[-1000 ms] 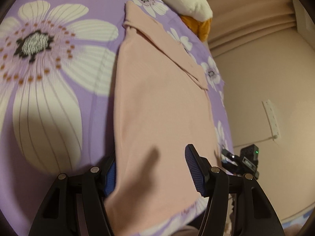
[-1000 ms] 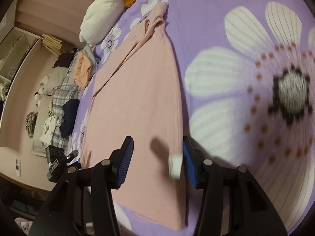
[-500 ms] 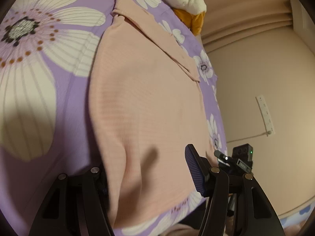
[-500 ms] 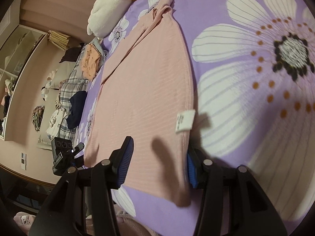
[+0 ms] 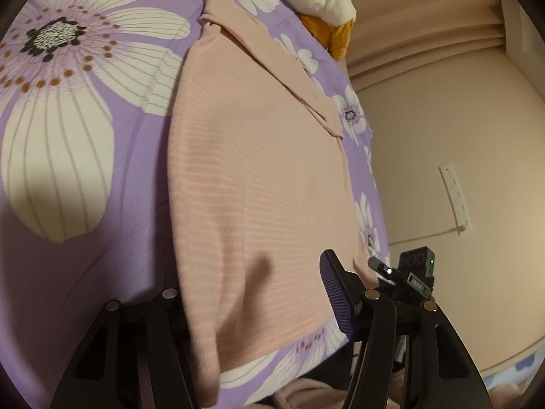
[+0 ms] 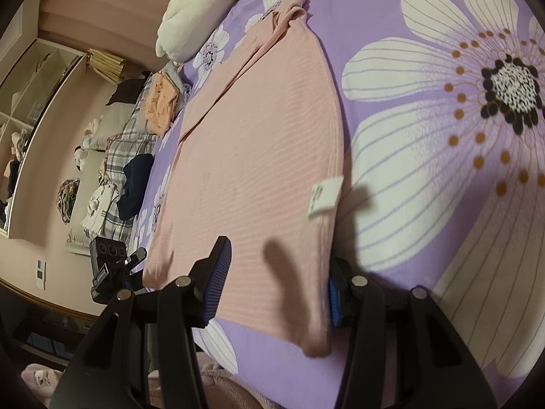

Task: Fold small clothes

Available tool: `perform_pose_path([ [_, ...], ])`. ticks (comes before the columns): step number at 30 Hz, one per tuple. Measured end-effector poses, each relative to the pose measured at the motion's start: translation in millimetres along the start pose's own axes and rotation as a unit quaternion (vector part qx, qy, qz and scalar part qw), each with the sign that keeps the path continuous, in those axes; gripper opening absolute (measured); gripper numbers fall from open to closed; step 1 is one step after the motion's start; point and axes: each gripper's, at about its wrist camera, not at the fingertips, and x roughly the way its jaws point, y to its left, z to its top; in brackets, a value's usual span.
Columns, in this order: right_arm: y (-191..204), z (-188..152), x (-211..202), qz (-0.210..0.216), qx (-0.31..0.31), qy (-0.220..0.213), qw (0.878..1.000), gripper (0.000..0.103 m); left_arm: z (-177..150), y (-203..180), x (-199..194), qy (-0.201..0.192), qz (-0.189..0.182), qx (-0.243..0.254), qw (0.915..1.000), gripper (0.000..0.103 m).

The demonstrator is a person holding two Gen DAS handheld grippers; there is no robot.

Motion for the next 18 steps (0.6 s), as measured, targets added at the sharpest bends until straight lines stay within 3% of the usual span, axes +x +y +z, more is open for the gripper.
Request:
perform_pose_path([
  [3, 0, 1, 3, -0.01, -0.003, -0.005, 1.0, 0.041, 4, 4, 4, -0.001, 0.017, -0.006, 0.9998, 0.035],
  [4, 1, 2, 5, -0.016, -0.003, -0.007, 1.0, 0.033, 6, 5, 5, -0.001, 0.022, -0.01, 0.9997, 0.029],
  [10, 7, 8, 10, -0.043, -0.021, -0.016, 0.999, 0.01, 10, 5, 5, -0.007, 0.045, -0.016, 0.9988, 0.011],
  [18, 34, 18, -2, -0.013, -0.054, -0.054, 0.997, 0.006, 20, -14, -10, -0.041, 0.033, 0.004, 0.9986, 0.001],
])
